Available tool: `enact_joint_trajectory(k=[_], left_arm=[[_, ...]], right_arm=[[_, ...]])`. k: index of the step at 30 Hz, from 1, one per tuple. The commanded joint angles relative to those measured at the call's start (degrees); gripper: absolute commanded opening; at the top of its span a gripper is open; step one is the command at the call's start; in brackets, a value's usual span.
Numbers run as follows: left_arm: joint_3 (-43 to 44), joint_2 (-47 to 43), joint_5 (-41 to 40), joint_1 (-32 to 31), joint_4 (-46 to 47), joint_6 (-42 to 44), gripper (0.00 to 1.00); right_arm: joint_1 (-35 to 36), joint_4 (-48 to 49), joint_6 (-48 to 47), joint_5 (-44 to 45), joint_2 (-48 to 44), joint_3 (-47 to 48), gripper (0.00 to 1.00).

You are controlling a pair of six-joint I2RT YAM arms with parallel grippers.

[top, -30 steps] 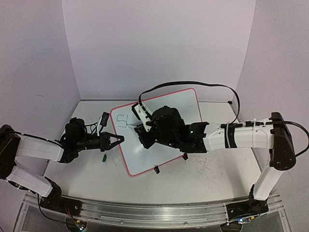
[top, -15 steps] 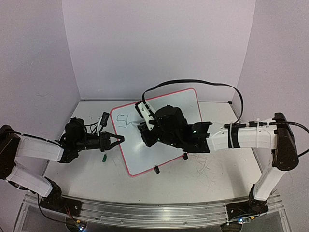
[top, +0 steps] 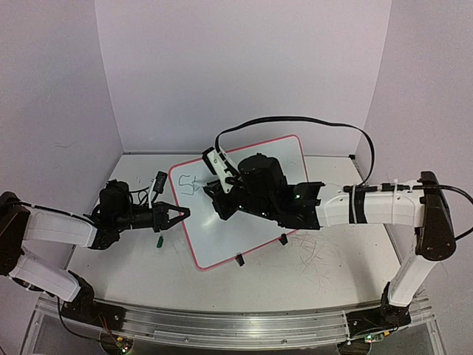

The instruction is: Write a sentence on the whiteboard

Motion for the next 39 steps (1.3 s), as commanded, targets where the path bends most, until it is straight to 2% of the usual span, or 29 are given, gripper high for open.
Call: enact_joint_trajectory(k=[1, 12, 28, 35, 39], left_arm=[[2.5, -1.2, -0.6, -0.1, 0.6, 3.0, 0.0], [2.3, -1.9, -0.7, -0.2, 0.3, 3.2, 0.0], [1.9, -2.1, -0.8, -0.2, 0.0, 3.3, 0.0], [1.8, -2.0, -1.2, -0.1, -0.2, 3.4, 0.0], [2.0, -1.7, -1.1, -0.1, -0.2, 3.5, 0.0]], right_arm=[[-0.1, 1.7, -0.4, -0.2, 1.8, 3.6, 0.0], [-0.1, -0.6, -0.2, 3.9, 3.8, 5.2, 0.0], [-0.1, -3.1, 0.6, 11.6, 1.2, 3.1, 0.0], [-0.2, 2.4, -0.7, 9.7, -8.2, -4.1, 0.0], [-2.0, 2.0, -1.0, 5.9, -8.8, -5.3, 0.0]])
